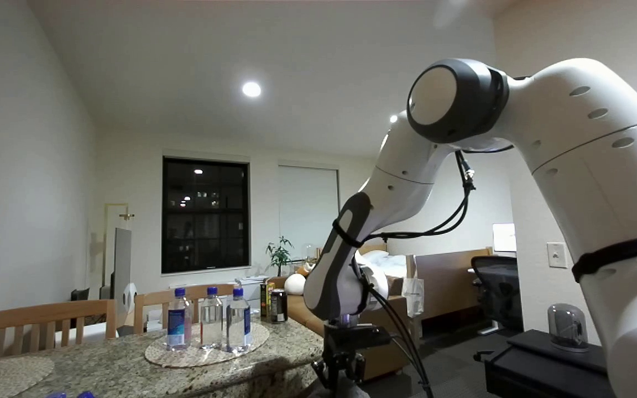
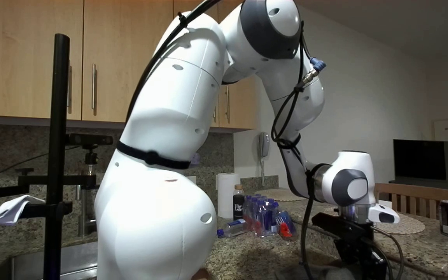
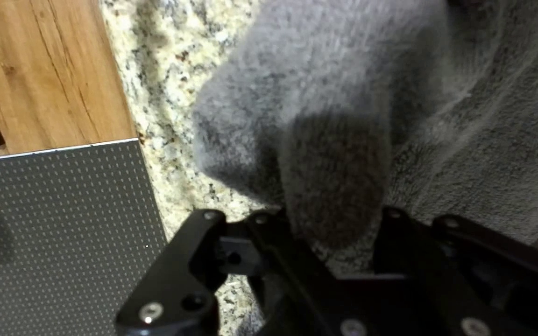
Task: Move the towel to the left
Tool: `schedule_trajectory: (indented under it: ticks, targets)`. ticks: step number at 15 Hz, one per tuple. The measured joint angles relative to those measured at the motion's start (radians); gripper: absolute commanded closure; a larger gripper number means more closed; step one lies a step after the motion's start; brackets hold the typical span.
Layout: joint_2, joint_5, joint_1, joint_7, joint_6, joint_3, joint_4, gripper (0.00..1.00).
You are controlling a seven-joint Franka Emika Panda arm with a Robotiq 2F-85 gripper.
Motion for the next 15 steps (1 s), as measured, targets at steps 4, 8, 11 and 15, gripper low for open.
schedule_trajectory:
  ticks: [4, 8, 11, 15]
  targets:
    - [-0.043, 0.000, 0.029, 0.034, -0.046, 0.002, 0.000, 0.89]
    - [-0.094, 0.000, 0.059, 0.080, -0.101, 0.011, -0.002, 0.89]
    - [-0.129, 0.001, 0.078, 0.105, -0.106, 0.026, -0.005, 0.89]
    - [-0.153, 0.001, 0.107, 0.152, -0.106, 0.048, -0.005, 0.89]
